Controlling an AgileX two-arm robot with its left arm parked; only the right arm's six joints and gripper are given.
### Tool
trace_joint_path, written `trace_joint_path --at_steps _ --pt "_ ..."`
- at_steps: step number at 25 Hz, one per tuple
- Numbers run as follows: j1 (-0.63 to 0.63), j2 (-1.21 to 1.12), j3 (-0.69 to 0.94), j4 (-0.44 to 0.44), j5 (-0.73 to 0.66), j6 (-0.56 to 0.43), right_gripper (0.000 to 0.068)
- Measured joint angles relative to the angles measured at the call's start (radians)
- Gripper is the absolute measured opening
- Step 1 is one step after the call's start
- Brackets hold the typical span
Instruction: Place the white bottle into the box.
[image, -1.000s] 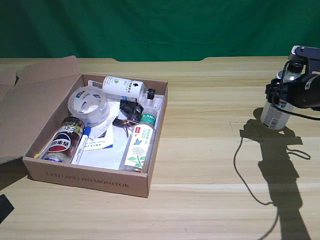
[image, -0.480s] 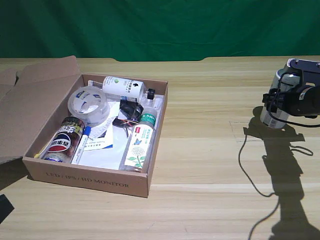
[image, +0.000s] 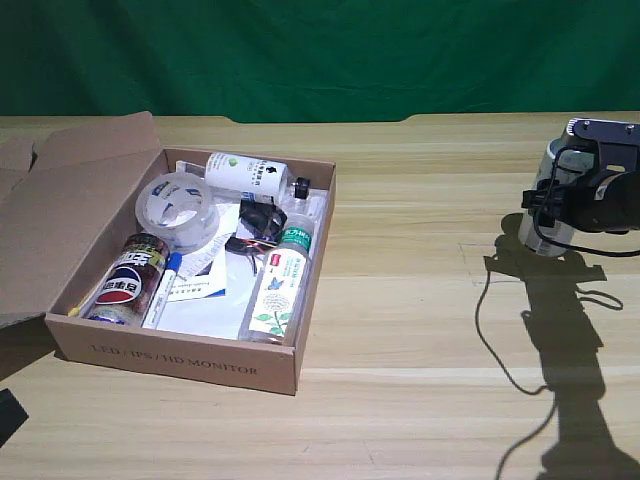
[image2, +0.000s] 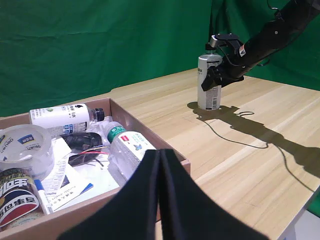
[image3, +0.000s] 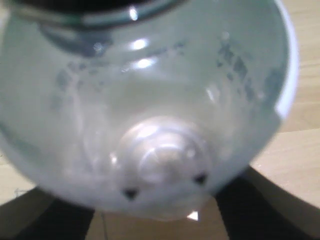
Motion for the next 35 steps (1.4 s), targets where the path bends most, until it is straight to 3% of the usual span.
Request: trace_joint_path --at_steps 7,12,21,29,35 --pt "0.184 -0.116 0.0 -0.123 0.099 -0.002 0.0507" --pt "0.384 -0.224 0.0 -0.137 0.106 -0.003 0.0507" --pt "0.707 -0.237 -0.032 -0.142 -0.025 0.012 0.0507" --pt "0.812 -0.073 -0.22 -0.142 0.063 0.103 0.0507" --pt "0.817 -0.053 -0.248 -0.141 0.146 0.144 0.0507"
